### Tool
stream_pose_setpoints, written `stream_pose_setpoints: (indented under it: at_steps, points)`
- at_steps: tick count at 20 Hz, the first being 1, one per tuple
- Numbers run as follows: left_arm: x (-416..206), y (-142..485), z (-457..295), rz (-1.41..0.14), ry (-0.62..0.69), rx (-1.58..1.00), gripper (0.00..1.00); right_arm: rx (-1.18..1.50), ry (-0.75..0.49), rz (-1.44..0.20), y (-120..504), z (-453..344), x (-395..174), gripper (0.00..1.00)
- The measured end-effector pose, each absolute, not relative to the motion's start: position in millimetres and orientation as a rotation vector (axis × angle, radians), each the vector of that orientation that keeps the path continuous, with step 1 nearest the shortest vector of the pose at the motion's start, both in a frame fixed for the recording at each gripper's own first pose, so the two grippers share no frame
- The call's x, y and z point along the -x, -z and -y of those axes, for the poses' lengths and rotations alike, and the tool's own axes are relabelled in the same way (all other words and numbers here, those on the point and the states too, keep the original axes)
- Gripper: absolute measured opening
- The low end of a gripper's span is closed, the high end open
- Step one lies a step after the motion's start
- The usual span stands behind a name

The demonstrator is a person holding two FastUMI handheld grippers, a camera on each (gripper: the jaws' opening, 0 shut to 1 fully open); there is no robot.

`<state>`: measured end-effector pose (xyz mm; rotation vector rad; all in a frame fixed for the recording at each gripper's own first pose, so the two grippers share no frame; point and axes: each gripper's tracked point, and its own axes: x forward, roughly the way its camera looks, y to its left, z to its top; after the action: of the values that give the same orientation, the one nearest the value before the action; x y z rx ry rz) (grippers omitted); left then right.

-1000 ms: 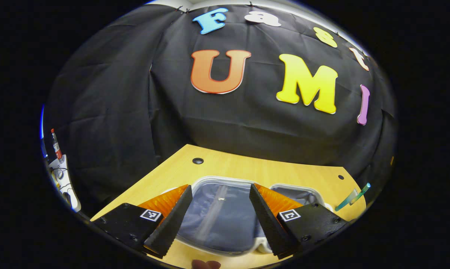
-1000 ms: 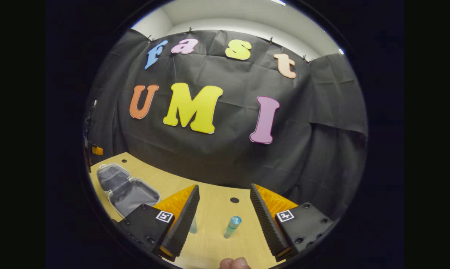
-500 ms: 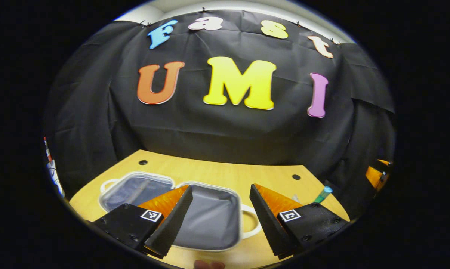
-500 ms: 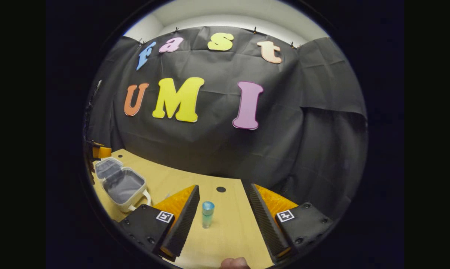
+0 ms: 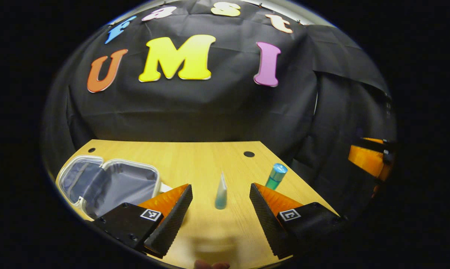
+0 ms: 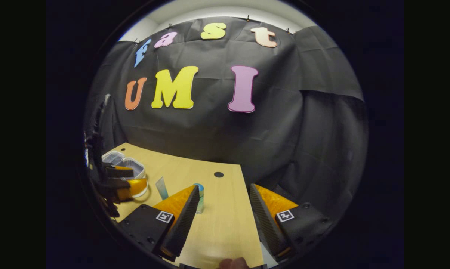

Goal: First open the suitcase, pack the skin care products into it, and then close the suitcase.

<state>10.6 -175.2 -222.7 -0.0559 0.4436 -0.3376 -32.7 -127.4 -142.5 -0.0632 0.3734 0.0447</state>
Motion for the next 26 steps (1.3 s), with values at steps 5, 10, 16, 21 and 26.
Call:
stream_pose_setpoints:
  at_steps: [5, 10, 16, 21, 26]
  points:
    - [-39, 283, 187, -0.526, 0.311, 0.052, 0.98, 0.096, -0.061, -0.438, 165, 140, 37, 0.82]
    - [-65, 343, 198, -0.637, 0.313, 0.08, 0.98, 0.097, -0.055, -0.519, 195, 149, 36, 0.81]
    - [-76, 367, 196, -0.676, 0.297, 0.069, 0.82, 0.08, -0.077, -0.514, 211, 141, 9, 0.81]
    - [-77, 367, 197, -0.678, 0.313, 0.048, 0.43, 0.034, -0.144, -0.572, 264, 119, -13, 0.81]
    - [-63, 322, 196, -0.642, 0.366, 0.086, 0.38, -0.013, -0.221, -0.619, 300, 86, -30, 0.82]
